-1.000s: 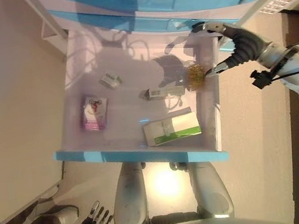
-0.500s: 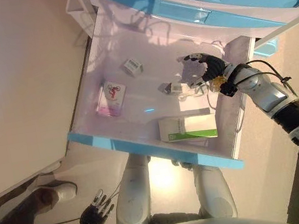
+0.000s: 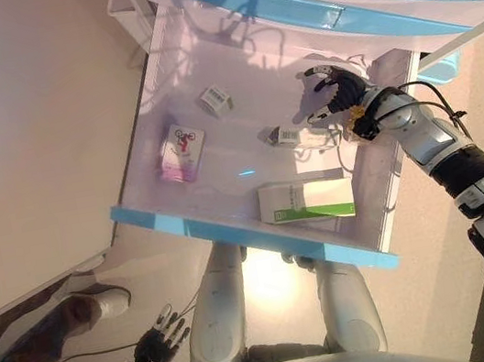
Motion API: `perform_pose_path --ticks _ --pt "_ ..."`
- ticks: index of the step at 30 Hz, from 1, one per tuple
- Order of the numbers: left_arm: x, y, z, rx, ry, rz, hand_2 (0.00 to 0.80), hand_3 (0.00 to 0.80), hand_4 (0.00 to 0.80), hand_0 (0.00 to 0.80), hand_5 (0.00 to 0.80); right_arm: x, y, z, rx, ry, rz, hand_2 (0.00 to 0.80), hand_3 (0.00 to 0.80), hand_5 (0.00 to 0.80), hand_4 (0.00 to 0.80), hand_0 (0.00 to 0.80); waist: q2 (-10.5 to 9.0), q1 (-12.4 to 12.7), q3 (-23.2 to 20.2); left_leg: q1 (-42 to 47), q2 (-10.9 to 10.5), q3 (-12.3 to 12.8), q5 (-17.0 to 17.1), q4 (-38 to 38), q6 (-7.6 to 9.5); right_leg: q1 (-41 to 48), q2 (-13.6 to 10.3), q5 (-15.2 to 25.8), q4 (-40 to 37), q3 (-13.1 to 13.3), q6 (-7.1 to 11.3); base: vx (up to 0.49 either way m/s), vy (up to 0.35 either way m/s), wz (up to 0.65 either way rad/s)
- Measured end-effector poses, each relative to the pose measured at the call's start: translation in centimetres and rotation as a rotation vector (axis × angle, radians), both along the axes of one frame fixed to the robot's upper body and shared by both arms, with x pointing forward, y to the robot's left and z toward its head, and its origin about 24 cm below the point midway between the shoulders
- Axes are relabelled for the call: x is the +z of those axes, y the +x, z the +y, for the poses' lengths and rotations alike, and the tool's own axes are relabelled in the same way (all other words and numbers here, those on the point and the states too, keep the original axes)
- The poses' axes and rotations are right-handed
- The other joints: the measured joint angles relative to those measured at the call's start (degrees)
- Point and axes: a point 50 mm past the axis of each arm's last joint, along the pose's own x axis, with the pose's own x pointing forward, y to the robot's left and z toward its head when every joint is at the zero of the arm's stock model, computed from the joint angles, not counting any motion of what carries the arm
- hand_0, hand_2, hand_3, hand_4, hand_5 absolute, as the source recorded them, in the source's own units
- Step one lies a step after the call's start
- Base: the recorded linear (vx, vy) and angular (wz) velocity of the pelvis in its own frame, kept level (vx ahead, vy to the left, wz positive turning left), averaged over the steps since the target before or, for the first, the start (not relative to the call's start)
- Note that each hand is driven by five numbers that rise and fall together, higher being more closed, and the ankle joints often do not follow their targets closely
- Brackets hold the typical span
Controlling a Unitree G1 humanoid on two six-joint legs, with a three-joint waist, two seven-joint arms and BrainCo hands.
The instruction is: Open the drawer and pick up the medicine
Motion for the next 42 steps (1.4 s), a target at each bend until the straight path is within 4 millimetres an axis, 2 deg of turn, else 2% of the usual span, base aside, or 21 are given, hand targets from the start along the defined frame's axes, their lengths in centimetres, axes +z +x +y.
perform_pose_path --ticks 9,16,22,27,37,42 --pt "-0.2 0.1 -0.8 0.012 -0.026 -0.002 0.0 0.0 0.0 0.0 0.0 -0.3 -0.3 0.7 0.013 0.013 -0.019 0.0 0.0 0.0 0.0 0.0 0.17 -0.36 -0.01 0.62 -0.11 0.34 0.41 -1.01 -0.04 -0.04 -0.16 0.02 -0.04 0.38 -0.04 -0.003 0.005 -0.01" --pt "-0.4 0.3 -1.7 0.011 -0.049 -0.013 0.0 0.0 0.0 0.0 0.0 -1.7 -3.2 3.4 0.143 -0.088 -0.055 0.0 0.0 0.0 0.0 0.0 0.18 -1.62 0.01 0.57 0.01 0.89 0.34 -1.04 0.05 -0.36 0.01 0.06 -0.22 0.91 -0.02 -0.011 0.003 -0.03" --pt "-0.3 0.5 -1.7 0.02 -0.049 -0.018 0.0 0.0 0.0 0.0 0.0 -0.2 -4.7 5.1 0.235 -0.11 -0.122 0.0 0.0 0.0 0.0 0.0 0.11 -2.58 0.02 -0.12 0.78 1.27 0.28 -0.77 0.1 -0.78 0.88 1.05 -1.0 1.27 -0.09 -0.008 0.0 -0.07" --pt "-0.3 0.5 -1.7 0.029 -0.043 -0.009 0.0 0.0 0.0 0.0 0.0 1.3 -5.4 5.0 0.271 -0.143 -0.14 0.0 0.0 0.0 0.0 0.0 0.05 -3.22 0.05 0.09 0.93 1.62 0.49 -0.8 0.42 -0.48 1.06 1.85 -1.53 1.69 0.19 -0.012 0.009 -0.05" --pt "-0.3 0.4 -1.6 0.032 -0.039 -0.003 0.0 0.0 0.0 0.0 0.0 1.6 -5.7 5.0 0.283 -0.15 -0.125 0.0 0.0 0.0 0.0 0.0 -0.63 -3.85 0.1 0.98 0.85 2.55 0.77 -1.8 1.0 0.4 1.03 3.29 -3.22 2.59 0.95 -0.006 0.005 -0.04" --pt "-0.3 0.4 -1.4 0.036 -0.03 0.004 0.0 0.0 0.0 0.0 0.0 1.9 -6.1 5.6 0.315 -0.161 -0.108 0.0 0.0 0.0 0.0 0.0 -1.57 -3.92 0.22 0.82 0.78 2.56 0.97 -1.79 1.36 0.42 1.0 3.42 -3.62 2.55 1.12 0.0 0.0 0.0"
